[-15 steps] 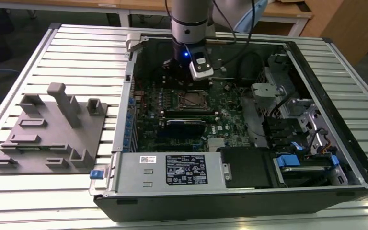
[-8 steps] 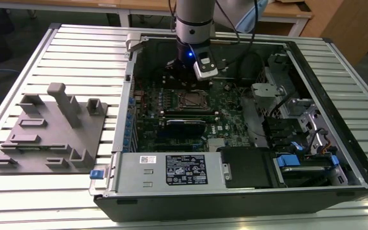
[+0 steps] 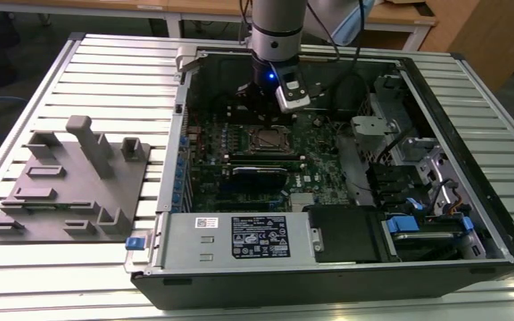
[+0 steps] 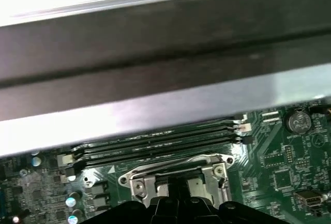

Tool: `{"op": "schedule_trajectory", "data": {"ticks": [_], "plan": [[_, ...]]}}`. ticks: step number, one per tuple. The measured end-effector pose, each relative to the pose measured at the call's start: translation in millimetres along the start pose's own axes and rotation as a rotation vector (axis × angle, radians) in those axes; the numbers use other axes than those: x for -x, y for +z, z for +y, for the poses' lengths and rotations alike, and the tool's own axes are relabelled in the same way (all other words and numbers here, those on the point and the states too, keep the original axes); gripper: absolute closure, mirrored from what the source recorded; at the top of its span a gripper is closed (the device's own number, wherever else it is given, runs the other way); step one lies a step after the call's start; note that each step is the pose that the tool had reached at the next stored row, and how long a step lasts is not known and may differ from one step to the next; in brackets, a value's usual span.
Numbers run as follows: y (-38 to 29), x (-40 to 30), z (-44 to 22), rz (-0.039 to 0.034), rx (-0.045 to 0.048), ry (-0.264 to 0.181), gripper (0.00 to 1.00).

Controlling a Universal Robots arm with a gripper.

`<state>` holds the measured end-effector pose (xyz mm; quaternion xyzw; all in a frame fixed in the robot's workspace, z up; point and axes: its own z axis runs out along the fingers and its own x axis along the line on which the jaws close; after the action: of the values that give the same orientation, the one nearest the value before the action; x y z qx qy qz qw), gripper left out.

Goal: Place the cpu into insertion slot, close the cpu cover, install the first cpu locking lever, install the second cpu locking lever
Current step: 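Install the first cpu locking lever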

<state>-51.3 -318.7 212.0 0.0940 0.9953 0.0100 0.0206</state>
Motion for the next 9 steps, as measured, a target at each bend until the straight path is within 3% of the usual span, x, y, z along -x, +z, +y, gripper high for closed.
{"op": "schedule_trajectory", "data": {"ticks": [4,9], "plan": [[0.1,2.4,-0.3,0.0001,0.0001,-0.003,0.90],[0.0,3.6,-6.1,0.0002,0.0000,-0.004,0.90]]}}
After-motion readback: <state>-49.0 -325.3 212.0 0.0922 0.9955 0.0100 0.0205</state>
